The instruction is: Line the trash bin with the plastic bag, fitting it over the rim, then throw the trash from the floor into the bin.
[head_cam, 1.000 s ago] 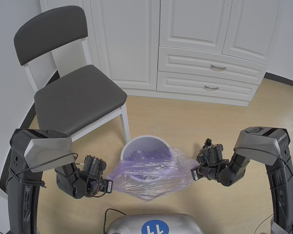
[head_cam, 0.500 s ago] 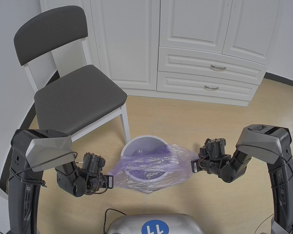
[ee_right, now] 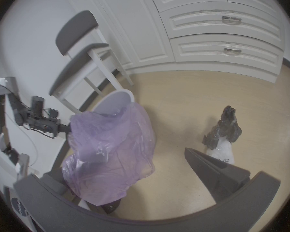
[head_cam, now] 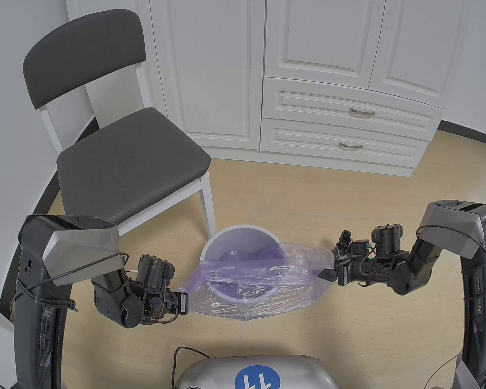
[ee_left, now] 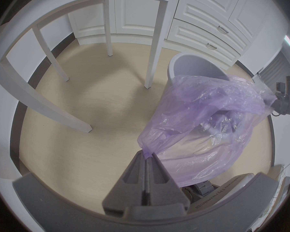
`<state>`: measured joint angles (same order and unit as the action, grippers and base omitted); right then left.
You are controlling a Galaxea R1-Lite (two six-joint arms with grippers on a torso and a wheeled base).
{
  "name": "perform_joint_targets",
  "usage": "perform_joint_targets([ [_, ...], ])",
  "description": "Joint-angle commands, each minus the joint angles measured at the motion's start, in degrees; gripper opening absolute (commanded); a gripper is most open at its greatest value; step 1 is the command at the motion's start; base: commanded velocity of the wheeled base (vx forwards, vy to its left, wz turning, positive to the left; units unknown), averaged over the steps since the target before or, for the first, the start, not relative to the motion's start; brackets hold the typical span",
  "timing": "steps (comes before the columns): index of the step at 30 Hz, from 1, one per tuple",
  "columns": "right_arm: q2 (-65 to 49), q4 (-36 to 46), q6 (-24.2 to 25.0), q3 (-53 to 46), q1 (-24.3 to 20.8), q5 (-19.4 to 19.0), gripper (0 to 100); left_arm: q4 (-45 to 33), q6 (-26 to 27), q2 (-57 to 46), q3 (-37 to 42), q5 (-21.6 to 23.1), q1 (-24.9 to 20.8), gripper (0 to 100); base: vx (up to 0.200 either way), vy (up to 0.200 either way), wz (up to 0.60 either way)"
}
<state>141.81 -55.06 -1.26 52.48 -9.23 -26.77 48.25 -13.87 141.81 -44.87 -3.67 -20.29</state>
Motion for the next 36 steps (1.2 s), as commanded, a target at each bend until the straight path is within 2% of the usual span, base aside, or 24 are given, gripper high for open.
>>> perform_joint_targets([
  [1,-2.86,-3.21,-0.41,-4.14,6.59,-7.33,100,0.0,-0.19,0.04,-0.04,-0.02,-0.02,0,0.0,0.0,0.0],
  [11,0.04,-5.05,-5.34,-4.84,11.34,-15.94,100,-1.67,-0.28,-0.05,-0.74,-0.02,-0.02,0,0.0,0.0,0.0],
  [16,0.48,-5.05,-5.95,-4.49,13.18,-19.2,100,-3.6,-0.28,-0.13,-1.53,-0.11,-0.02,0,0.0,0.0,0.0],
  [25,1.45,-5.23,-5.86,-3.35,14.68,-20.16,100,-3.69,-0.28,-0.22,-1.71,-0.11,-0.02,0,0.0,0.0,0.0],
  [32,2.33,-9.53,-5.6,-3.7,16.26,-23.85,100,-3.69,-0.37,-0.13,-1.88,-0.11,0.07,0,0.0,0.0,0.0],
  [36,1.89,-12.08,-4.19,-3.96,16.35,-24.29,100,-3.6,-0.37,-0.13,-1.8,-0.11,0.07,0,0.0,0.0,0.0],
])
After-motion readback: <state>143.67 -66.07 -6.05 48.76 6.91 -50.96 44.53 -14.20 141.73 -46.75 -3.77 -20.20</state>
